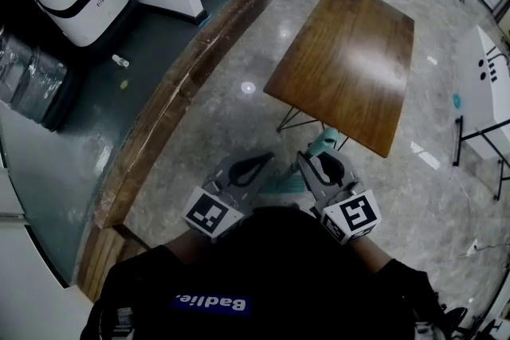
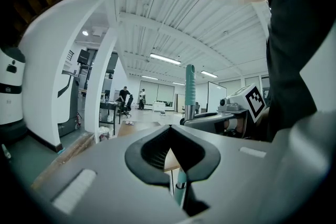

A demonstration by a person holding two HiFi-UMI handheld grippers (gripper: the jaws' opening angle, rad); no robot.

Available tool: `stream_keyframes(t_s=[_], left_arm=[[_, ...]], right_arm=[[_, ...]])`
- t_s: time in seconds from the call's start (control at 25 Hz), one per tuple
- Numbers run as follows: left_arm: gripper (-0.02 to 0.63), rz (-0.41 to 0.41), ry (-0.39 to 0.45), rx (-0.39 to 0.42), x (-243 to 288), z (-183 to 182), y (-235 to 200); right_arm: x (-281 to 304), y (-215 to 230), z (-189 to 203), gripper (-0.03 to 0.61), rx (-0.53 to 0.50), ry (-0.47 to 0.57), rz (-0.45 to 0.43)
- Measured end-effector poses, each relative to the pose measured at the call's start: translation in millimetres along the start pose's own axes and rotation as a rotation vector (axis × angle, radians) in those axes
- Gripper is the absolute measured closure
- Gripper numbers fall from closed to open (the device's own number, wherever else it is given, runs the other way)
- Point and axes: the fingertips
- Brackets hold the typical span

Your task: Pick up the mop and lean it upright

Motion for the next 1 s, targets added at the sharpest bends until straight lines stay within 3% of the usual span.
stream_keyframes(t_s=[0.28,0.52,0.76,1.0], left_arm=[[0.597,-0.011,-0.013,0.013,0.4,1.6,13.7],[0.595,-0.165,0.021,-0.025,-19.7,-4.2,2.8],[0.595,-0.325,0.02,-0.075,-54.3,13.2,-9.3],[0.595,-0.413,0.025,-0.109,-84.4,21.5,-18.4]], right_arm=[[-0.4,-12.4,-2.4,0.469,-0.039,-0.001,-0.075],[10.5,-17.3,-9.8,0.468,-0.065,-0.009,-0.169],[30.5,-44.6,-10.4,0.468,-0.091,-0.016,-0.302],[51.2,-69.0,-14.5,0.469,-0.114,-0.033,-0.39]])
Point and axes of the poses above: the fingertips, and each gripper's own axes: x forward along the fingers, y to its right, z out of its underside, and after that the axes turned 9 degrees about -y, right-handed
